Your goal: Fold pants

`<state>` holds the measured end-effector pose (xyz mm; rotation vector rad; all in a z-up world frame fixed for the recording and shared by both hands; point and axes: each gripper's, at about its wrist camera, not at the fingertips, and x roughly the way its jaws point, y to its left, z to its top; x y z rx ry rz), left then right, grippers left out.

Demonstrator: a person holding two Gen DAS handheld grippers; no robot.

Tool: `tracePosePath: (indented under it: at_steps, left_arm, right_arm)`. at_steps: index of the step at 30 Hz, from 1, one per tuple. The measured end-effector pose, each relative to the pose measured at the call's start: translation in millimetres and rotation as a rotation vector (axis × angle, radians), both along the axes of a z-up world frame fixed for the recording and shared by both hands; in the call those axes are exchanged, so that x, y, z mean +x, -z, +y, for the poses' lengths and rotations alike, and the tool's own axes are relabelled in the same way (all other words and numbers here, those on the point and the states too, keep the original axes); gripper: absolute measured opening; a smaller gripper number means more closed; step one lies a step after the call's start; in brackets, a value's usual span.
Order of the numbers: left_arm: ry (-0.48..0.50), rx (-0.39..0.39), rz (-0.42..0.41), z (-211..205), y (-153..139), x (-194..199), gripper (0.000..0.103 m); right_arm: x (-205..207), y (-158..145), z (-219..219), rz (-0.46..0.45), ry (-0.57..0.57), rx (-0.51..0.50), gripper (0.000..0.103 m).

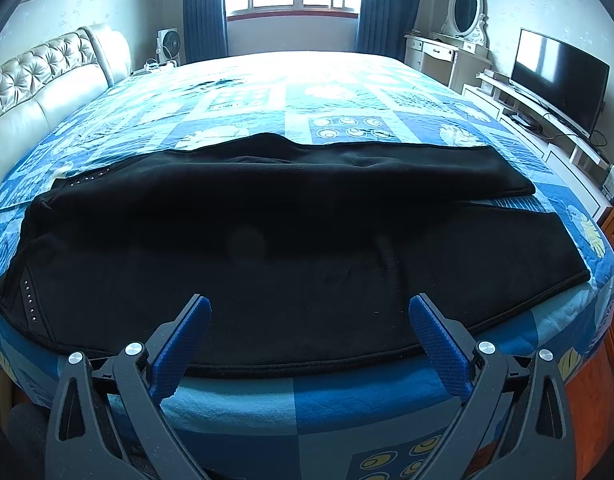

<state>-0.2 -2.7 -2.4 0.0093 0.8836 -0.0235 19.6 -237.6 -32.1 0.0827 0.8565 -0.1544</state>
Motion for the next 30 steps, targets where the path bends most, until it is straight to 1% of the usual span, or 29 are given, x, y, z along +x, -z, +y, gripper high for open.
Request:
tracePosePath:
  at_steps: [5,8,10,14,25,30]
  left_arm:
    - [0.003,-0.022,0.011,-0.5,-0.5,-0.2,0.101]
    - [0.003,-0.008,0.006,-0.4,-0.3,-0.9,0.101]
    - [0.002,-0.017,0.007,-0.5,-0.6,-1.2,0.101]
    - [0.002,0.006,0.008,-1.5,0.4,-1.2,0.101]
    - [0.004,0.021,-0.008,-2.3,1.6,-1.9,0.101]
    - [0.010,0.032,-0.001,-3.2,4.3,-2.1,0.101]
  right_arm:
    - [0.0,0.1,1.1,0.002,-0.002,-0.001,0.099]
    - [-0.1,0.3,1.2,0.003,-0.002,0.000,0.099]
    - [-0.2,0.4,1.6,0.003,-0.002,-0.001,0.099]
    - [-0.2,0.4,1.6,0.002,-0.002,0.000,0.099]
    - [0.2,1.5,4.3,0.002,-0.010,0.005,0.099]
    - [0.9,1.9,5.6,0.006,-0.018,0.010,0.099]
